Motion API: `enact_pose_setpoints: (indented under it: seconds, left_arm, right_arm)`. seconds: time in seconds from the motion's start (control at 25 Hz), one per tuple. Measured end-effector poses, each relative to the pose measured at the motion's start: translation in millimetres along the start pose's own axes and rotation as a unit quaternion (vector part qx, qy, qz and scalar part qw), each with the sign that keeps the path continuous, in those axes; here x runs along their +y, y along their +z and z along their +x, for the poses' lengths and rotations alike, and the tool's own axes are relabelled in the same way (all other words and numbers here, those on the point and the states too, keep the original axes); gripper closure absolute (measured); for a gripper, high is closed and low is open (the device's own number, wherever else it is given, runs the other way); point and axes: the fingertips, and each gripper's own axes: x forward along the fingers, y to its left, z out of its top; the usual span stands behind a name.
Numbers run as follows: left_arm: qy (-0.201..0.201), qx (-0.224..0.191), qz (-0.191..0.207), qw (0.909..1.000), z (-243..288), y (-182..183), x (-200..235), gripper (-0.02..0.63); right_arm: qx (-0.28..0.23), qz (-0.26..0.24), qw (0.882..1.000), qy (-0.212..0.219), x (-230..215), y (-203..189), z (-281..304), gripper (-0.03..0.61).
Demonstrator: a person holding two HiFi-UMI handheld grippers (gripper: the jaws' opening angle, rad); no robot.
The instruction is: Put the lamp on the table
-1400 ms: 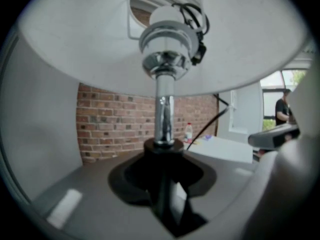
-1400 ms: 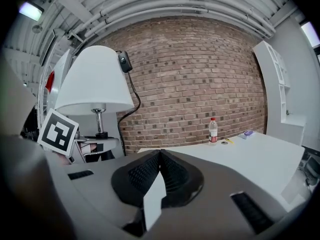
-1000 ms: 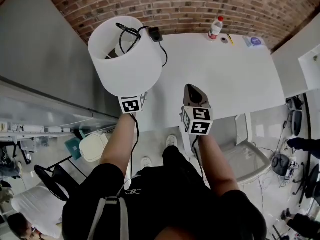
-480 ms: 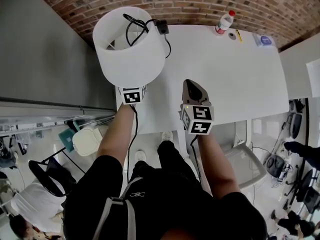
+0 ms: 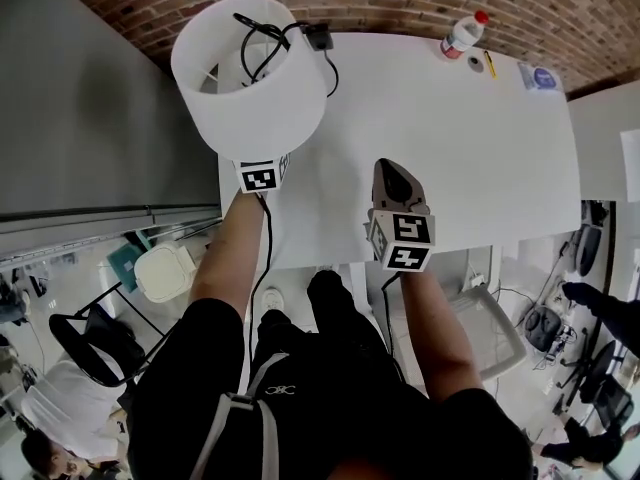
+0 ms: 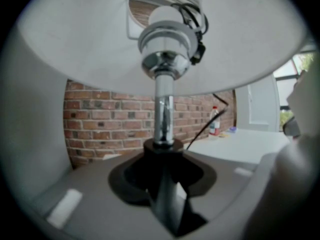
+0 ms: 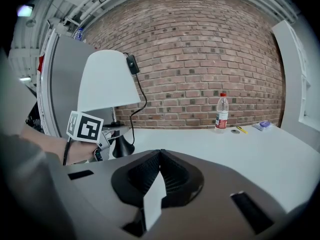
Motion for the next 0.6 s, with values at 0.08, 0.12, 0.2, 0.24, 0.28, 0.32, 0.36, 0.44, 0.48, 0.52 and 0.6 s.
enact_pose_setpoints:
  seconds: [0.08, 0.12, 0.2, 0.24, 0.28, 0.32, 0.36, 0.44, 0.48, 0.52, 0.6]
  left_arm:
    - [0.001, 0.002, 0.001, 1.0, 2.9, -6.6, 1.5, 0.494]
    - [0.002, 0.004, 0.002, 1.0, 4.7, -9.9, 2.3, 0.494]
    - [0.003, 0.007, 0.004, 1.0, 7.4, -15.6, 3.8, 0.494]
    - [0.003, 0.006, 0.005, 1.0, 7.9, -17.1, 4.4, 0.493]
    - [0.003, 0.003, 0.005, 1.0, 8.0, -17.8, 4.7, 0.494]
    - [0.002, 0.001, 0.004, 1.0, 8.1, -17.9, 4.9, 0.492]
    - [0.001, -0.003, 0.003, 1.0, 8.2, -17.5, 4.6, 0.492]
    - [-0.002, -0.014, 0.003, 0.9999, 8.1, -15.8, 3.3, 0.491]
    - [-0.005, -0.021, 0.005, 0.9998, 8.0, -15.0, 2.6, 0.491]
    - [-0.007, -0.029, 0.005, 0.9996, 7.9, -14.2, 2.1, 0.491]
    - [-0.01, -0.042, 0.006, 0.999, 7.5, -12.9, 1.6, 0.49]
  right_arm:
    - [0.003, 0.004, 1.0, -0.001, -1.7, -3.3, 3.2, 0.58]
    - [0.005, 0.006, 1.0, -0.002, -2.6, -4.3, 4.8, 0.58]
    - [0.008, 0.008, 1.0, -0.003, -3.8, -5.7, 7.1, 0.58]
    - [0.009, 0.008, 1.0, -0.004, -4.3, -6.5, 7.9, 0.58]
    - [0.011, 0.008, 1.0, -0.005, -5.0, -7.4, 8.6, 0.58]
    - [0.013, 0.009, 1.0, -0.006, -6.0, -8.3, 9.4, 0.58]
    - [0.015, 0.009, 1.0, -0.007, -6.8, -9.1, 10.3, 0.58]
    - [0.017, 0.01, 1.0, -0.007, -6.7, -9.8, 11.6, 0.58]
    - [0.018, 0.011, 1.0, -0.007, -5.4, -10.3, 12.2, 0.58]
    - [0.02, 0.012, 1.0, -0.006, -3.6, -11.0, 13.0, 0.58]
    - [0.023, 0.014, 1.0, -0.003, 0.9, -12.9, 14.7, 0.58]
